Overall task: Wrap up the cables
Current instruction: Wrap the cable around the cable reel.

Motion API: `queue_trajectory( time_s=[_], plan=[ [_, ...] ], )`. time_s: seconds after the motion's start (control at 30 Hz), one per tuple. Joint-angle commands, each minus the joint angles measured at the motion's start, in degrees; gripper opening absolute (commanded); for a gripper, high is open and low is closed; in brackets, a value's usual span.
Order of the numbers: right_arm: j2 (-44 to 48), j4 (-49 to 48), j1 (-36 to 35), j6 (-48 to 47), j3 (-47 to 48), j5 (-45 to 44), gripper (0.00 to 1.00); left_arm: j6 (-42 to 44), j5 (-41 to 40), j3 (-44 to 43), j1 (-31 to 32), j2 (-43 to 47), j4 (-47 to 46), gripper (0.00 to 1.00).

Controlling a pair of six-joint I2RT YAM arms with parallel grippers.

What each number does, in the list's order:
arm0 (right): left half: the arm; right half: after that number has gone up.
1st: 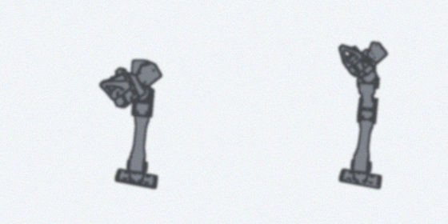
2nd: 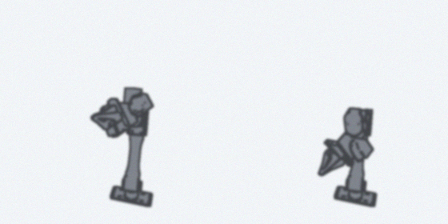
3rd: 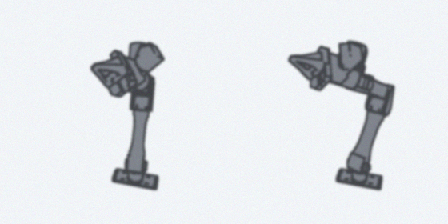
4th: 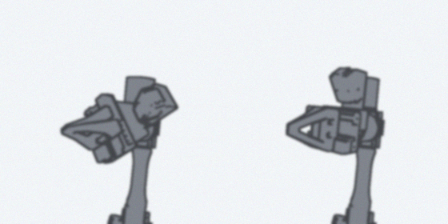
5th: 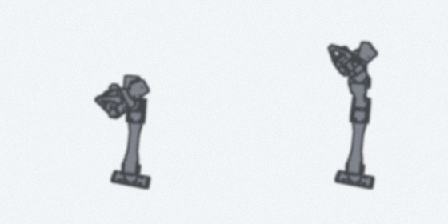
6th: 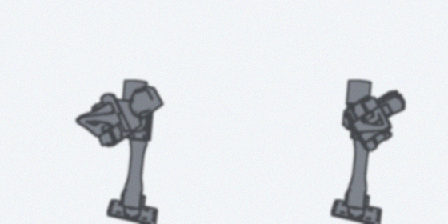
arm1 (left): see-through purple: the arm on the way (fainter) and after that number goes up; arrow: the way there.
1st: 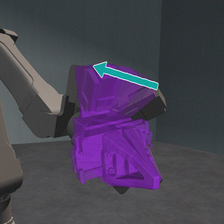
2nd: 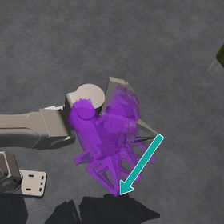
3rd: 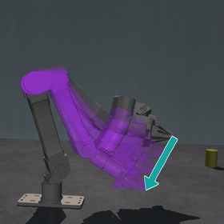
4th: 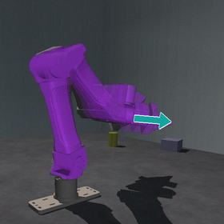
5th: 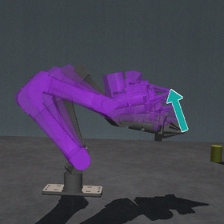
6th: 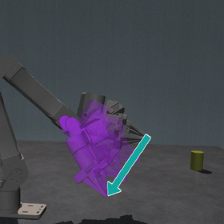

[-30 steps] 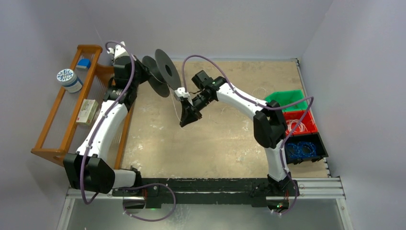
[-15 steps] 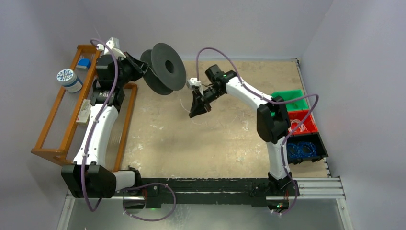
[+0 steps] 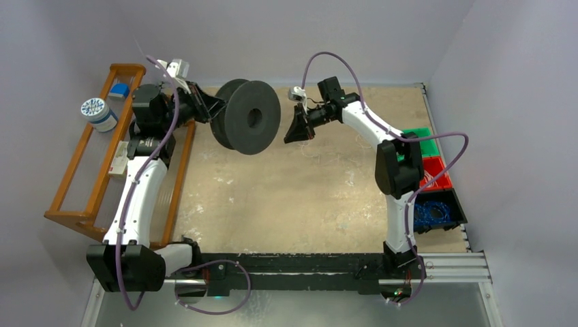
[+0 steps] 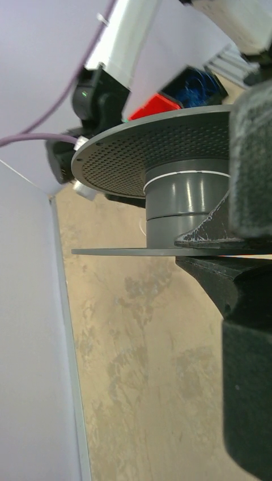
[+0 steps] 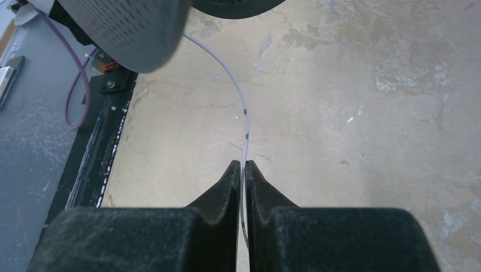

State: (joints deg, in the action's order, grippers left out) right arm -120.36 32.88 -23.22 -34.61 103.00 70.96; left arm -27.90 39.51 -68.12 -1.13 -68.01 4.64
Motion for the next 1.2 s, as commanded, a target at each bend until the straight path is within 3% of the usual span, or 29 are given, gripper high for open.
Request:
queue_trajectory(
  time_s=[0.0,0.37,0.63,0.93,1.17],
  plan=[
    [3.01,-2.41,0.68,6.04,2.19,-2.68,0.08,14.26,2.55,-0.92,-0.11,2.04,3.02,0.0],
    [2.23,2.76,1.32,4.15,5.27,-2.35,0.04,31.3,0.52,1.85,3.18,2.79,7.96,0.0],
    [1.8,4.95,1.51,3.89,6.49,2.76,0.01,42.48,-11.57,4.31,12.44,2.75,10.27,0.0],
    [4.54,4.18,1.78,6.22,6.1,6.01,0.03,43.29,-23.76,6.58,14.7,1.87,4.4,0.0],
    [8.48,-9.15,1.6,15.83,-0.49,15.73,0.07,41.63,-30.2,8.99,16.94,1.61,-0.66,0.0]
  ],
)
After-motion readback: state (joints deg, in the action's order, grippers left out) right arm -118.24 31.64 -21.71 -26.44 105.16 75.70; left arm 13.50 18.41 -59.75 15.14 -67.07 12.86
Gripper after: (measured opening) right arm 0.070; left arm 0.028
